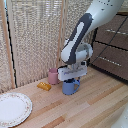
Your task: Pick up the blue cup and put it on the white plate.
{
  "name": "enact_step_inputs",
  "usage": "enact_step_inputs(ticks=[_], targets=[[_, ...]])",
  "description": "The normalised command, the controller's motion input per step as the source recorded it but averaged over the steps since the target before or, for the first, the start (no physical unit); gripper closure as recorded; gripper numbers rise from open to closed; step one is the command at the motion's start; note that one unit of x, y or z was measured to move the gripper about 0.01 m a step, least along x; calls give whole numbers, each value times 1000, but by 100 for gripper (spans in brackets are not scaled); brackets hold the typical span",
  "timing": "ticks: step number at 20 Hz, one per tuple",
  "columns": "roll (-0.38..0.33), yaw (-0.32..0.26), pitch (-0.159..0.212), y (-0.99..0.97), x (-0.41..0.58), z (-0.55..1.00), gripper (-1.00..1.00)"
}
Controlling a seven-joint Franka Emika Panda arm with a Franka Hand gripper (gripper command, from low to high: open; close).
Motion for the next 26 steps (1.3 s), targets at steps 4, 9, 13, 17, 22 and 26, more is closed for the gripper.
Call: enact_step_inputs(ticks=[4,9,13,17,22,26], targets=[[0,1,-68,102,-399,47,100],[11,32,-4,38,-379,235,100],[30,0,-9,59,-66,645,100],[98,-1,0,199,343,825,100],[95,-5,1,323,665,726,100],[95,0,57,522,851,658,100]])
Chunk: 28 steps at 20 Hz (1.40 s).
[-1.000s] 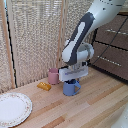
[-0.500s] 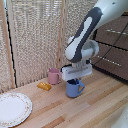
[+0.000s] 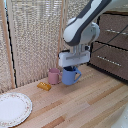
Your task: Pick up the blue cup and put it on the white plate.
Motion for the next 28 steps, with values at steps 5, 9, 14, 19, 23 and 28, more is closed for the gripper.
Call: enact_step_inputs(ticks=[5,9,14,19,23,28], targets=[[68,3,71,677,657,589,100],[-2,-1,16,895,269,400,100],[-31,-2,0,933,111,310,100],[-69,-2,0,902,95,210,100],[-87,0,-41,869,131,101,100],[-135,-2,-52,821,151,-70,100]])
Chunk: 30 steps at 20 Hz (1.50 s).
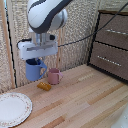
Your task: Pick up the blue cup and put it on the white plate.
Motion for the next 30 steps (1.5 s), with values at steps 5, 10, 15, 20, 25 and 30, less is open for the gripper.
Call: enact_step_inputs(ticks=[5,10,15,20,25,30], targets=[[-209,0,-65,725,185,-314,100],[-244,-6,-58,664,219,-394,100],[-171,-13,-32,669,463,-212,100],[-26,0,4,550,614,-47,100],[-5,1,0,335,575,-128,100],[-65,8,141,218,286,-267,100]])
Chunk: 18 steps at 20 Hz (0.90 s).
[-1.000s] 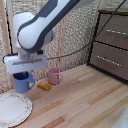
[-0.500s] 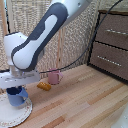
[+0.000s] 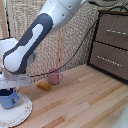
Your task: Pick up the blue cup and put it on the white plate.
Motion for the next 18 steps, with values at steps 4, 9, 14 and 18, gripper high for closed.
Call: enact_step_inputs(ticks=[4,9,14,18], targets=[[-75,4,364,166,148,-197,100],[-30,0,321,137,147,12,-100],[2,-4,45,-68,-58,590,-100],[-8,-17,-9,-14,-15,731,-100]])
